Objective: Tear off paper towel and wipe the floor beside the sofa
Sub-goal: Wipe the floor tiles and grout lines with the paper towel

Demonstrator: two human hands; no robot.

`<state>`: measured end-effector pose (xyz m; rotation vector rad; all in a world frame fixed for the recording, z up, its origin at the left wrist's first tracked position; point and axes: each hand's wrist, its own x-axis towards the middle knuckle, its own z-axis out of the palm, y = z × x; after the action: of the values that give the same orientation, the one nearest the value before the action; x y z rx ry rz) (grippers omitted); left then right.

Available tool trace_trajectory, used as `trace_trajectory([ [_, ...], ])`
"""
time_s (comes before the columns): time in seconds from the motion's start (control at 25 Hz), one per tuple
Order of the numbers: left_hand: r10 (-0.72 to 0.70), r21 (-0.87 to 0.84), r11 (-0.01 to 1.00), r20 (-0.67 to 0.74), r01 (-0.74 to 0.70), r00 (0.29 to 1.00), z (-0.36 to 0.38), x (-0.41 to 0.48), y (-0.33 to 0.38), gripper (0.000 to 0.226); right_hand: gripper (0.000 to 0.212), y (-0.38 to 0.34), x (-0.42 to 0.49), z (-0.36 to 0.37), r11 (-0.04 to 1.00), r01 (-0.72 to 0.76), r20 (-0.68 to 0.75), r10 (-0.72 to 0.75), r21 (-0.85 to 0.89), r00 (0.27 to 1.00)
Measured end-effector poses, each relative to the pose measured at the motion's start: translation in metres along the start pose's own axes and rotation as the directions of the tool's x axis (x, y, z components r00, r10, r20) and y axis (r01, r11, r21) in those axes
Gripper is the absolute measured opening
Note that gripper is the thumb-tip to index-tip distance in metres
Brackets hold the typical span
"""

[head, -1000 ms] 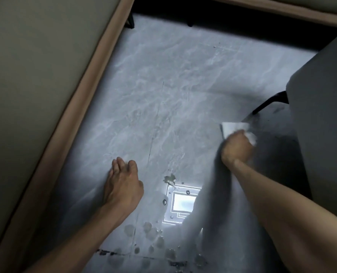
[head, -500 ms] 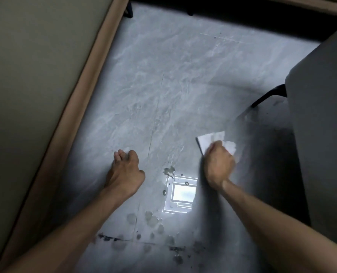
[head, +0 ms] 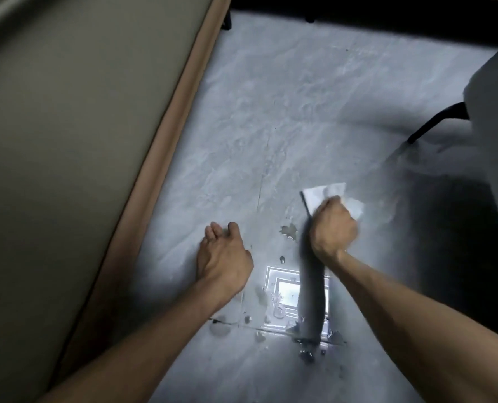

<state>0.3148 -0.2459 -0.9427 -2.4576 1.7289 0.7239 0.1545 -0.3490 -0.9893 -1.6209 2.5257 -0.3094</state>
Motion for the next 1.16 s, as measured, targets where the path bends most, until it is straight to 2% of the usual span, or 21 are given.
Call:
trace_trajectory([
  [0.08,-0.076,-0.163,0.985,-0.136,0.054,0.988,-0.003,-0.014,-0.014,0.027,0.021,-0.055,-0.041,0.011,0.947,0.306,0.142,-0.318,0.102,0.938],
  [0.12,-0.121,-0.216,0.973,-0.185,0.08,0.975,-0.003,-0.024,-0.021,0.024,0.019,-0.072,-0.061,0.011,0.866,0.479,0.207,-0.5,0.144,0.841],
  [0.2,-0.153,-0.231,0.968,-0.216,0.101,0.964,0.0,-0.045,-0.039,0.024,0.02,-0.072,-0.074,0.005,0.62,0.766,0.334,-0.767,0.171,0.547],
  [0.24,-0.148,-0.232,0.968,-0.217,0.096,0.965,0.003,-0.051,-0.048,0.025,0.021,-0.056,-0.063,0.001,0.527,0.839,0.363,-0.815,0.139,0.452],
  [0.28,-0.14,-0.231,0.969,-0.201,0.092,0.97,0.005,-0.053,-0.056,0.026,0.022,-0.031,-0.046,-0.003,0.494,0.866,0.359,-0.823,0.073,0.44],
  [0.32,-0.13,-0.223,0.971,-0.181,0.088,0.975,0.006,-0.054,-0.062,0.027,0.022,-0.001,-0.027,-0.009,0.552,0.834,0.33,-0.784,-0.015,0.525],
  [0.36,-0.121,-0.209,0.974,-0.166,0.085,0.979,0.007,-0.053,-0.067,0.028,0.023,0.03,-0.012,-0.014,0.675,0.731,0.269,-0.69,-0.095,0.672],
  [0.44,-0.103,-0.187,0.98,-0.148,0.074,0.984,0.007,-0.051,-0.071,0.028,0.023,0.071,0.001,-0.024,0.904,0.403,0.123,-0.387,-0.141,0.914],
  [0.48,-0.102,-0.196,0.978,-0.15,0.071,0.983,0.007,-0.051,-0.07,0.027,0.023,0.073,0.001,-0.023,0.961,0.236,0.047,-0.232,-0.144,0.972],
  [0.56,-0.139,-0.278,0.957,-0.172,0.087,0.975,0.007,-0.054,-0.07,0.024,0.027,0.029,-0.013,-0.011,0.996,-0.028,-0.03,0.025,-0.083,0.999],
  [0.64,-0.198,-0.359,0.927,-0.215,0.111,0.956,0.007,-0.057,-0.072,0.024,0.029,-0.046,-0.047,0.01,0.995,0.097,0.049,-0.098,0.03,0.994],
  [0.68,-0.228,-0.38,0.916,-0.237,0.126,0.944,0.008,-0.057,-0.074,0.025,0.026,-0.085,-0.073,0.018,0.96,0.263,0.135,-0.274,0.098,0.952],
  [0.72,-0.262,-0.395,0.906,-0.249,0.149,0.932,0.008,-0.055,-0.075,0.025,0.022,-0.114,-0.1,0.023,0.87,0.469,0.236,-0.494,0.154,0.837],
  [0.76,-0.304,-0.413,0.893,-0.254,0.181,0.918,0.007,-0.052,-0.076,0.026,0.018,-0.13,-0.12,0.023,0.72,0.668,0.309,-0.689,0.187,0.656],
  [0.84,-0.371,-0.438,0.867,-0.245,0.24,0.896,0.003,-0.046,-0.075,0.026,0.02,-0.12,-0.108,0.02,0.451,0.864,0.329,-0.87,0.225,0.368],
  [0.88,-0.361,-0.426,0.873,-0.236,0.238,0.902,0.002,-0.045,-0.072,0.026,0.02,-0.098,-0.085,0.017,0.371,0.915,0.307,-0.899,0.159,0.311],
  [0.92,-0.316,-0.391,0.896,-0.225,0.212,0.922,0.001,-0.046,-0.07,0.027,0.019,-0.073,-0.059,0.013,0.396,0.917,0.289,-0.885,0.055,0.365],
  [1.04,-0.192,-0.266,0.952,-0.147,0.148,0.97,0.007,-0.054,-0.067,0.034,0.019,-0.024,-0.002,-0.005,0.839,0.532,0.143,-0.515,-0.119,0.845],
  [1.08,-0.188,-0.239,0.959,-0.12,0.155,0.975,0.009,-0.056,-0.07,0.036,0.022,-0.033,-0.001,-0.003,0.928,0.351,0.086,-0.342,-0.123,0.936],
  [1.12,-0.186,-0.219,0.962,-0.092,0.163,0.978,0.01,-0.057,-0.072,0.038,0.025,-0.055,-0.01,0.004,0.964,0.245,0.046,-0.241,-0.106,0.969],
  [1.16,-0.19,-0.22,0.961,-0.073,0.17,0.979,0.011,-0.057,-0.073,0.039,0.027,-0.083,-0.026,0.013,0.964,0.258,0.058,-0.254,-0.065,0.965],
])
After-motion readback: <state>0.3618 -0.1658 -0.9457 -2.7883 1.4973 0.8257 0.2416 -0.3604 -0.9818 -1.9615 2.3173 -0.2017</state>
